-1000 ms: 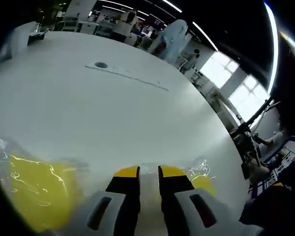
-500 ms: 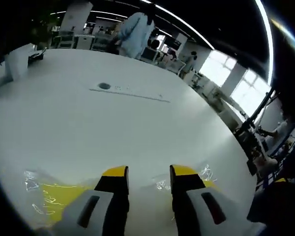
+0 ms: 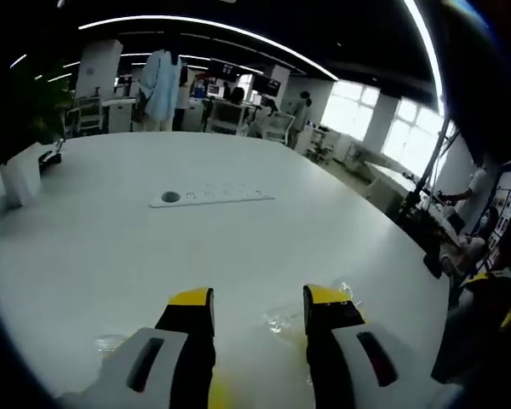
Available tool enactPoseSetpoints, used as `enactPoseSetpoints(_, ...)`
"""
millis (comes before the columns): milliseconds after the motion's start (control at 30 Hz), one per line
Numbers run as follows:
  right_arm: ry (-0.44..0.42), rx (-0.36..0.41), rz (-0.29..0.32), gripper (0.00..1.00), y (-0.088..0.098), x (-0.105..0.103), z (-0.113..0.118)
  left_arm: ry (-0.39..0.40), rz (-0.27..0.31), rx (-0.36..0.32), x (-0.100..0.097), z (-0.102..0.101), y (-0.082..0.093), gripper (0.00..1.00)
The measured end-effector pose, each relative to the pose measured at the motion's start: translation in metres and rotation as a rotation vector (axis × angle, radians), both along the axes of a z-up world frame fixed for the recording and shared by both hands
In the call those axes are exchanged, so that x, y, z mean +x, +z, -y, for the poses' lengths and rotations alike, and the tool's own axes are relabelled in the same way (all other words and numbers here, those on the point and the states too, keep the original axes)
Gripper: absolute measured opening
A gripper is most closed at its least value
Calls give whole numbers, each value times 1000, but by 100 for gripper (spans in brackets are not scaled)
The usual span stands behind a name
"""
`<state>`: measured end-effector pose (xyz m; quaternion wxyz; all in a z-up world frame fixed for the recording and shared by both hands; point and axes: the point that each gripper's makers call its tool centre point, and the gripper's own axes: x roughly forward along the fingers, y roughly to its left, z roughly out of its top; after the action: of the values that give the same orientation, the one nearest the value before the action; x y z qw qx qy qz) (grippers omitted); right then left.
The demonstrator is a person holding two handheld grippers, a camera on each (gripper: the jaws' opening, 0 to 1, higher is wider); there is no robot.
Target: Compare the silicone blocks by pressing each to a similar depth, holding the contact briefly, and releasing to observe deformation and rebound differences across the visible hardness samples.
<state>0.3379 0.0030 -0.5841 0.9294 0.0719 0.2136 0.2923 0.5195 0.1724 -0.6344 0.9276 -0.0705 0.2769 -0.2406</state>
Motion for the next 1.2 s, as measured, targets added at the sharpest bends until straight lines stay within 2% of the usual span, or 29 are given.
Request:
enactPoseSetpoints(133,-2,7,4,60,4,0,-2,-4,38,-12,-12,-6,20,43)
enactPoseSetpoints(300,-12,55,-1,60,11,-2,-7,-13,92,-8,-24,-16,40,48)
enactPoseSetpoints(500,-11,39,9,59,17,-6,-14,-14,136,-5,-46,-34,61,50)
enactPoseSetpoints(600,-20,44,5,57,18,-7,-16,4,144,-23,-56,-43,68,49)
enactPoseSetpoints(700,-31,63,9,58,22,-9,-21,28,154,-57,-67,-54,75,50)
enactPoseSetpoints(933,-28,68,14,59,28,-18,-32,79,188,-90,-101,-87,95,52)
enactPoseSetpoints(1067,-26,77,20,60,32,-24,-38,97,185,-107,-121,-102,99,52)
enactPoseSetpoints(1200,-44,54,16,60,30,-28,-38,124,188,-128,-136,-115,102,54)
